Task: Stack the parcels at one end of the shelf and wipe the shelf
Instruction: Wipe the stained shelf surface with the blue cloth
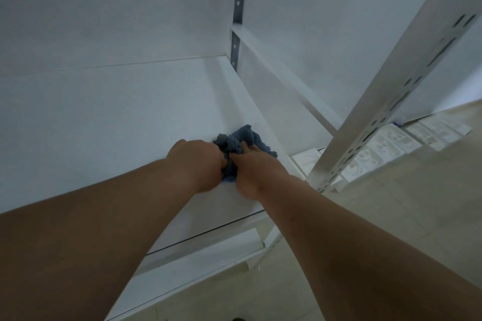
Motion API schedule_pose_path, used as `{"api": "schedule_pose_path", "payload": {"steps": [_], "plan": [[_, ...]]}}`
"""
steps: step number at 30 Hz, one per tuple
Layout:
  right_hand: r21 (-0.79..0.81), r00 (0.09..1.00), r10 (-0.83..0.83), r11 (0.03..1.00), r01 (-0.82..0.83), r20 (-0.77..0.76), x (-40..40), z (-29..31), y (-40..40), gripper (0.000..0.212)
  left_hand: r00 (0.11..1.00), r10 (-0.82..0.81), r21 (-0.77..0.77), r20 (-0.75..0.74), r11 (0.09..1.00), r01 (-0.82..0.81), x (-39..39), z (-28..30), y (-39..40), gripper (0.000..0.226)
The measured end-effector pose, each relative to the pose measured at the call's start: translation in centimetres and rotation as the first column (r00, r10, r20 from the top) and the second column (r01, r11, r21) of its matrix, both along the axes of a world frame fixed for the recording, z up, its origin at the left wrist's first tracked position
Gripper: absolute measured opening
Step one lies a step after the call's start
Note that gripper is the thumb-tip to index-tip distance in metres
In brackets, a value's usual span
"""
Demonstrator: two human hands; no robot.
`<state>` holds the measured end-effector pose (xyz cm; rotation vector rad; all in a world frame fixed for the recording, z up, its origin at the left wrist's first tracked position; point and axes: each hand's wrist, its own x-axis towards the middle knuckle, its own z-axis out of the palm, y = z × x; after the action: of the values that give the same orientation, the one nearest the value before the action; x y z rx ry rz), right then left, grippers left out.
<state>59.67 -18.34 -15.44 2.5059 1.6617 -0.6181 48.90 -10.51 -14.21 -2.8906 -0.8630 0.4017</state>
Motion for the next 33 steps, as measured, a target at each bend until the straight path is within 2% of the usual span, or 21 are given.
{"api": "schedule_pose_path", "payload": {"steps": [8, 18, 25, 33], "plan": [[-0.025, 0.994, 0.106, 0.994, -0.107, -0.020, -3.6, 0.6, -1.7, 0.068, 0.997, 0.068, -0.073, -0.048, 0.995, -0.072, -4.0, 0.1, -1.5, 0.025], [0.033, 0.978, 0.200, 0.979, -0.199, -0.055, -1.8, -0.5, -4.9, 0.055, 0.994, 0.095, -0.045, -0.048, 0.994, -0.097, -3.7, 0.3, -5.1, 0.026], [0.018, 0.984, 0.176, 0.984, -0.176, -0.017, 1.6, -0.7, -8.2, 0.053, 0.995, 0.095, -0.072, -0.032, 0.993, -0.097, -0.4, 0.1, -8.4, 0.024], [0.032, 0.989, 0.141, 0.990, -0.140, -0.031, 3.0, -0.5, -11.2, 0.060, 0.995, 0.092, -0.092, -0.035, 0.991, -0.095, 1.8, -0.4, -10.7, 0.022]]}}
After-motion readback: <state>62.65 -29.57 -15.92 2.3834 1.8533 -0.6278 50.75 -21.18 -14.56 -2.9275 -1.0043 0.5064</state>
